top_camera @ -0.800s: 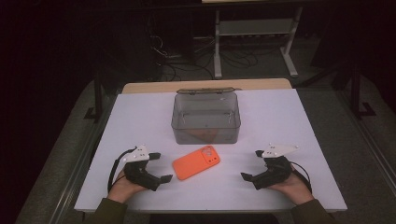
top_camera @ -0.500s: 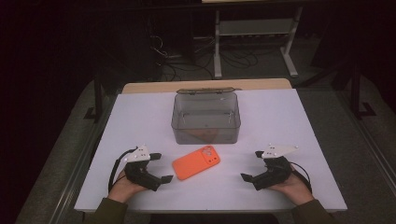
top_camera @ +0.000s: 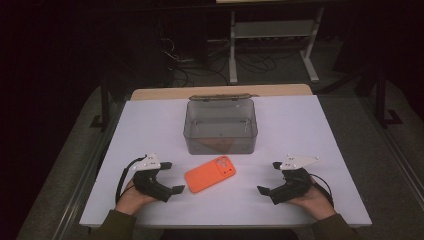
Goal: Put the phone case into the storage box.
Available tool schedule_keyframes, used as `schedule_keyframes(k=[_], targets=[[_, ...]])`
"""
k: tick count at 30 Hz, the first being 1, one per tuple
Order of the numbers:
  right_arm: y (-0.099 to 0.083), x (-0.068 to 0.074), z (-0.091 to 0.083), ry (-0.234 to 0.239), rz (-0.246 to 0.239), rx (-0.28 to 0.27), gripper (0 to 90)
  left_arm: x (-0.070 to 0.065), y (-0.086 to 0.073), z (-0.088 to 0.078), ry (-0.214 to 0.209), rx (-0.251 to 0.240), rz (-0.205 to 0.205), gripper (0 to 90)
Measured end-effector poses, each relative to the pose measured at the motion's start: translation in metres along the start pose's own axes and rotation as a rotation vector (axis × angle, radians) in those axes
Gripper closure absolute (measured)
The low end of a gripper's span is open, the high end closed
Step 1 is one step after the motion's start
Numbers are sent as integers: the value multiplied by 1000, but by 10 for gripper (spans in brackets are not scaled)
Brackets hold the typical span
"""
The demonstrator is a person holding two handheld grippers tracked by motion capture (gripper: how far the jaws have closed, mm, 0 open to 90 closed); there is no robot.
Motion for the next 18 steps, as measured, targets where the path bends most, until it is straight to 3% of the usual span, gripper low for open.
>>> schedule_keyframes(k=[18], targets=[[1, 1, 2, 7, -2, 0, 0, 0, 7, 0, -8, -1, 13, 0]])
Point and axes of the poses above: each handheld gripper's, and its own axes: z roughly forward along the jaws, y roughly out of its top, x roughly to its left, the point moved 10 cm from there along z, roughly forward along the jaws, and after that the axes turned 5 degrees about -y, right-handed, at the moved point
